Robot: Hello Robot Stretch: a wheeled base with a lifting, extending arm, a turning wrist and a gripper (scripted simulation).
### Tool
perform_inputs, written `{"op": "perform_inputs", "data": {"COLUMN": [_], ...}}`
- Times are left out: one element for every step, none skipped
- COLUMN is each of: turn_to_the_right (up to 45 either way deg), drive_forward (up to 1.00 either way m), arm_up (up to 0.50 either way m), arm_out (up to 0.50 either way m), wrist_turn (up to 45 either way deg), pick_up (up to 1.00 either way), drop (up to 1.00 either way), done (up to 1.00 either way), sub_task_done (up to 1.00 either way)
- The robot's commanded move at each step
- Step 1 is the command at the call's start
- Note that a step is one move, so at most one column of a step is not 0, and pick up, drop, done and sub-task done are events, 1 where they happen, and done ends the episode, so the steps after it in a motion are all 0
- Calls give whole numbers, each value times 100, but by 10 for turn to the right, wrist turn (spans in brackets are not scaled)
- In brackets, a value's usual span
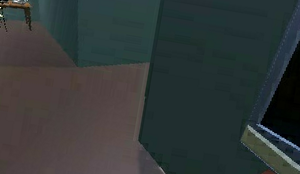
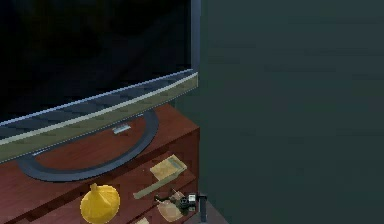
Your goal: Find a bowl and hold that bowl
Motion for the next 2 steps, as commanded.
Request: {"op": "perform_inputs", "data": {"turn_to_the_right": [0,0], "drive_forward": [0,0], "arm_up": [-30,0], "arm_out": [0,0], "wrist_turn": [0,0], "pick_up": [0,100], "drop": [0,0], "done": [0,0], "sub_task_done": [0,0]}}
